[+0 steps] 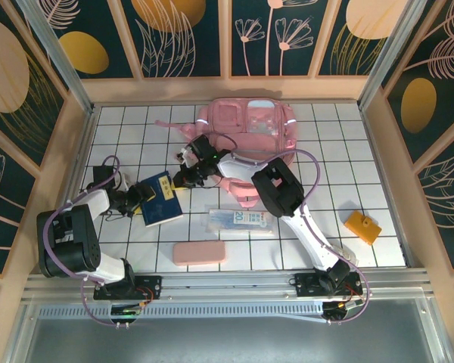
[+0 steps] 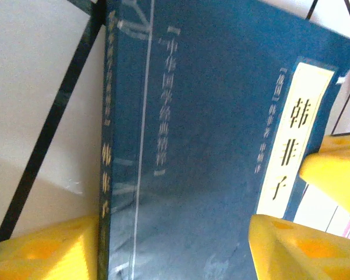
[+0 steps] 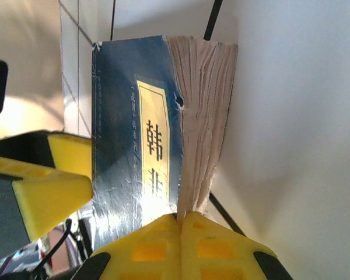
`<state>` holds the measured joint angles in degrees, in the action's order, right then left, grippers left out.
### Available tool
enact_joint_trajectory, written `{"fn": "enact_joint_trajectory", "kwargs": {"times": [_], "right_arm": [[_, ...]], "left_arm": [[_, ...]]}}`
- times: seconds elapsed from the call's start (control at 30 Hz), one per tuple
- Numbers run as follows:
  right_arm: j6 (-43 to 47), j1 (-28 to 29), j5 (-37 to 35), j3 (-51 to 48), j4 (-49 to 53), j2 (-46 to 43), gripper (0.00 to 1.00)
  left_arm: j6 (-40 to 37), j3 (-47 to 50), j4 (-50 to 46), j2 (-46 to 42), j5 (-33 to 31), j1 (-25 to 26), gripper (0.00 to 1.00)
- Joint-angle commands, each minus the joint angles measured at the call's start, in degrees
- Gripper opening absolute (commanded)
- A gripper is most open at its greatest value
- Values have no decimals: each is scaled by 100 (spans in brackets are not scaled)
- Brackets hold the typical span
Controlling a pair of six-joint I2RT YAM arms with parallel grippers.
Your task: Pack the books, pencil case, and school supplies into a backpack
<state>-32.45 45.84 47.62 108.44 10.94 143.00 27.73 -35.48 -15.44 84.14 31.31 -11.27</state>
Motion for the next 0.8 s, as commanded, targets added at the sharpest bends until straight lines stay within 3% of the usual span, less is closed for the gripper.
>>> {"fn": "enact_joint_trajectory", "kwargs": {"times": [0.0, 0.4, 0.47, 0.63, 0.7, 0.77], "right_arm": [[-222, 61, 973, -110, -298, 88, 0], [-713, 21, 1302, -810, -1195, 0, 0], [-786, 30, 1339, -919, -1366, -31, 0], [-969, -53, 1469, -1343, -1999, -317, 1], [-1141, -145, 1495, -1663, -2445, -566, 9], [-1436, -252, 1619, -2037, -3071, -857, 19]], "left_arm": [[174, 338, 174, 308, 1203, 230, 64], [712, 508, 955, -63, 2113, 230, 51], [700, 516, 993, -102, 2179, 230, 43], [713, 509, 1254, -447, 2532, 230, 8], [738, 440, 1399, -684, 2757, 230, 0], [765, 334, 1521, -936, 2942, 229, 0]]}}
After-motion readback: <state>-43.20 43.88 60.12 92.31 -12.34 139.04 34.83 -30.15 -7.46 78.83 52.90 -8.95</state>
